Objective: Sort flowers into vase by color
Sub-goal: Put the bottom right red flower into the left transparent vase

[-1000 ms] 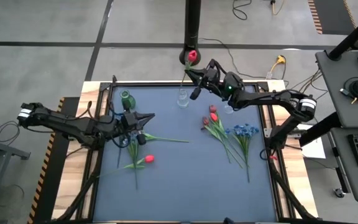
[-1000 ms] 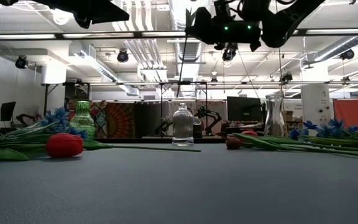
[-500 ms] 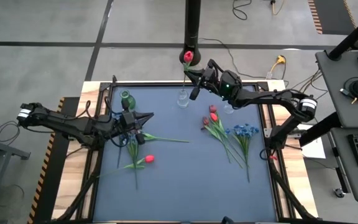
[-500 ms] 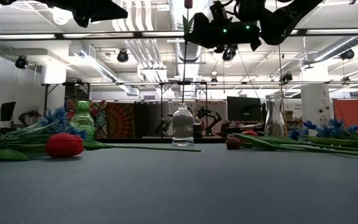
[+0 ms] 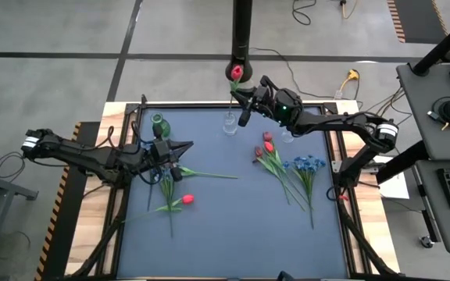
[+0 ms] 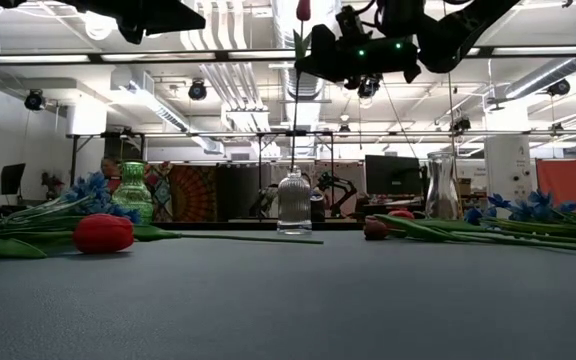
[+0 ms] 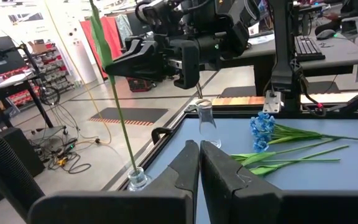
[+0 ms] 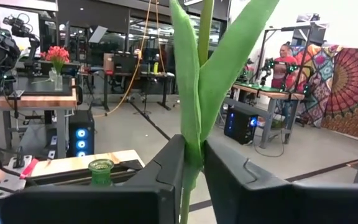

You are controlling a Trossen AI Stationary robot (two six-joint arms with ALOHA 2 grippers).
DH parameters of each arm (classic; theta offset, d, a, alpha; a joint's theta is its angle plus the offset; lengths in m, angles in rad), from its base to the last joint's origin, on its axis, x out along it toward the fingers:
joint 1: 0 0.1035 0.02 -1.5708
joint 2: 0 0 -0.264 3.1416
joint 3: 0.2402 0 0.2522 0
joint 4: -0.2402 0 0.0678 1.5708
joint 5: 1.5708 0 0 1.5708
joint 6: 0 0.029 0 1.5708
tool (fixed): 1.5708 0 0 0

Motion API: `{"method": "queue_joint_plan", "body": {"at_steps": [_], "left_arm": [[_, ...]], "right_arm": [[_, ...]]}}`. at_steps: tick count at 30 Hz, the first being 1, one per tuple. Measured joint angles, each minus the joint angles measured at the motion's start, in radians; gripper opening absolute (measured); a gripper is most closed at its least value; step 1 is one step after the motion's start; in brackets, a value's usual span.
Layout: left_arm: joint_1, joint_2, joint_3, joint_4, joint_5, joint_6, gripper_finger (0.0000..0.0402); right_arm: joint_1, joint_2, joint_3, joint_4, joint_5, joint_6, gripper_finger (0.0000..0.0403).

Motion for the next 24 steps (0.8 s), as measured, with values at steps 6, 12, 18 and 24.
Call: {"method": "queue_joint_plan", "body": {"at_steps": [6, 12, 18, 24], "left_arm": [[0.000, 0.000, 0.000, 0.000, 0.000, 0.000, 0.0000], [0.000, 0.000, 0.000, 0.000, 0.000, 0.000, 0.0000], [0.000, 0.000, 0.000, -0.004, 0.000, 0.000, 0.0000], [0.000, 0.002, 0.000, -0.006, 0.000, -0.009, 0.0000]], "right_arm": [[0.000, 0.000, 0.000, -0.018, 0.024, 0.007, 0.0099], [0.000, 0.000, -0.001, -0.052, 0.026, 0.007, 0.0135], [0.000, -0.013, -0.001, -0.113, 0.026, 0.032, 0.0170], [0.000, -0.050, 0.001, -0.207, 0.042, 0.052, 0.0207]]}}
